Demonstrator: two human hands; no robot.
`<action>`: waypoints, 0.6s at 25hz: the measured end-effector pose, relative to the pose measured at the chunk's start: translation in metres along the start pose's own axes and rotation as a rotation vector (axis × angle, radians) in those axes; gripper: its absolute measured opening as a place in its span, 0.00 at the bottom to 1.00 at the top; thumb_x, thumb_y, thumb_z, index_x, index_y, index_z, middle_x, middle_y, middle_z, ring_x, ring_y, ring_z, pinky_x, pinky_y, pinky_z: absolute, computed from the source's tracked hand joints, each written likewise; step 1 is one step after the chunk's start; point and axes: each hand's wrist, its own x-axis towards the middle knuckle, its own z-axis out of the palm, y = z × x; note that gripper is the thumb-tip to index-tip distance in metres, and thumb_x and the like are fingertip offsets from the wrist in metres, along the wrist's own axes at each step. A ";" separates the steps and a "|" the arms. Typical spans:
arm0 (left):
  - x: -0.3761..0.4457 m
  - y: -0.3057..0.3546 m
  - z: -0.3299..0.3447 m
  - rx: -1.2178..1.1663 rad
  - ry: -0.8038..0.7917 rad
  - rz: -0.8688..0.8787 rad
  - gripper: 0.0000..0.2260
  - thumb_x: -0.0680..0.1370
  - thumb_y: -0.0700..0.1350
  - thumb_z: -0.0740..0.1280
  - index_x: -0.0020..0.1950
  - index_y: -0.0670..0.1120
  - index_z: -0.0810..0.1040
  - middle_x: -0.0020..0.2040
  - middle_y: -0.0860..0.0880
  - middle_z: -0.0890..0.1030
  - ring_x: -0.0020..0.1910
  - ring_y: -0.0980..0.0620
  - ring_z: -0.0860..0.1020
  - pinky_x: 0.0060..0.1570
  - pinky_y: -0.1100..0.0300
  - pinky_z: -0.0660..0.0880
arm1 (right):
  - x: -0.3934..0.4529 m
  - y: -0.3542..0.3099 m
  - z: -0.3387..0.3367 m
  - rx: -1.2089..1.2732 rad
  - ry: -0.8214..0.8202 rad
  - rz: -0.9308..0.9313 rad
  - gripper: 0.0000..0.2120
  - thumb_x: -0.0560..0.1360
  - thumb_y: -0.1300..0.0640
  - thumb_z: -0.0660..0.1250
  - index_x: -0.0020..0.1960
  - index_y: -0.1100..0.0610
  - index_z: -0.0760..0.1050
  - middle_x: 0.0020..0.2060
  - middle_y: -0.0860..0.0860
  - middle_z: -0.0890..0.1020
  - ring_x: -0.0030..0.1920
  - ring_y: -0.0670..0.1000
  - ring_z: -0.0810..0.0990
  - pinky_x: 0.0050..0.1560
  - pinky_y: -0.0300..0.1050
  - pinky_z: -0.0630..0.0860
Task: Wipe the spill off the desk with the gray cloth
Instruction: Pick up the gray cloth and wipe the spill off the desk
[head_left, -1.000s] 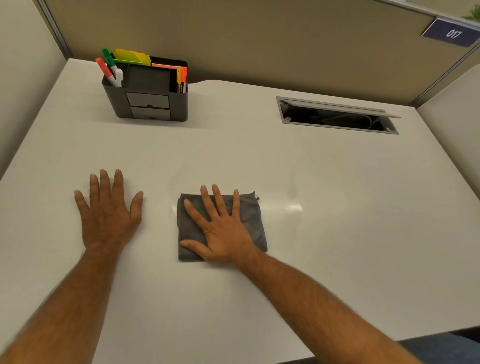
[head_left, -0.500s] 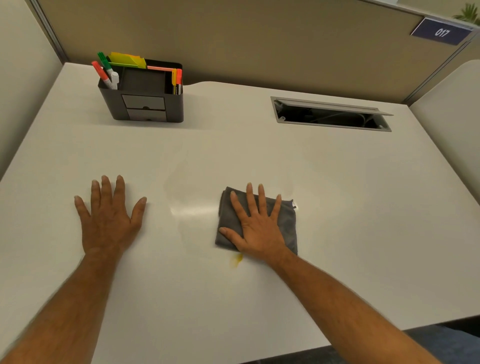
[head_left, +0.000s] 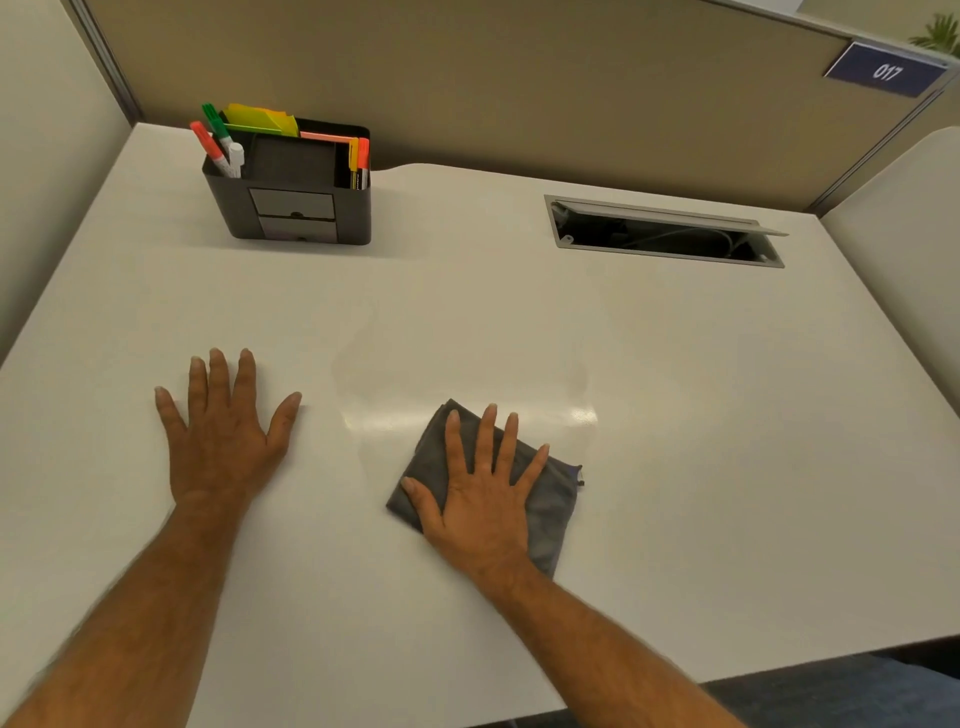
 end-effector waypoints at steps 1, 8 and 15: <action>0.000 0.000 0.000 0.000 0.003 0.002 0.38 0.78 0.69 0.44 0.82 0.47 0.54 0.82 0.40 0.57 0.81 0.42 0.52 0.76 0.37 0.41 | 0.002 -0.010 -0.001 0.024 0.002 0.004 0.42 0.77 0.25 0.43 0.83 0.47 0.42 0.82 0.59 0.42 0.80 0.64 0.36 0.72 0.78 0.36; 0.000 -0.001 0.000 -0.005 0.010 0.008 0.38 0.79 0.68 0.44 0.82 0.47 0.54 0.81 0.40 0.57 0.81 0.42 0.52 0.76 0.36 0.42 | -0.014 -0.004 -0.019 0.586 0.332 -0.153 0.32 0.75 0.36 0.66 0.76 0.48 0.69 0.77 0.56 0.65 0.79 0.55 0.58 0.77 0.57 0.54; 0.000 -0.003 0.002 -0.004 0.034 0.015 0.37 0.79 0.67 0.46 0.81 0.46 0.56 0.81 0.39 0.60 0.81 0.41 0.54 0.76 0.36 0.43 | -0.043 0.026 0.000 0.048 0.251 -0.551 0.16 0.69 0.56 0.74 0.57 0.55 0.84 0.47 0.50 0.84 0.46 0.53 0.80 0.46 0.48 0.80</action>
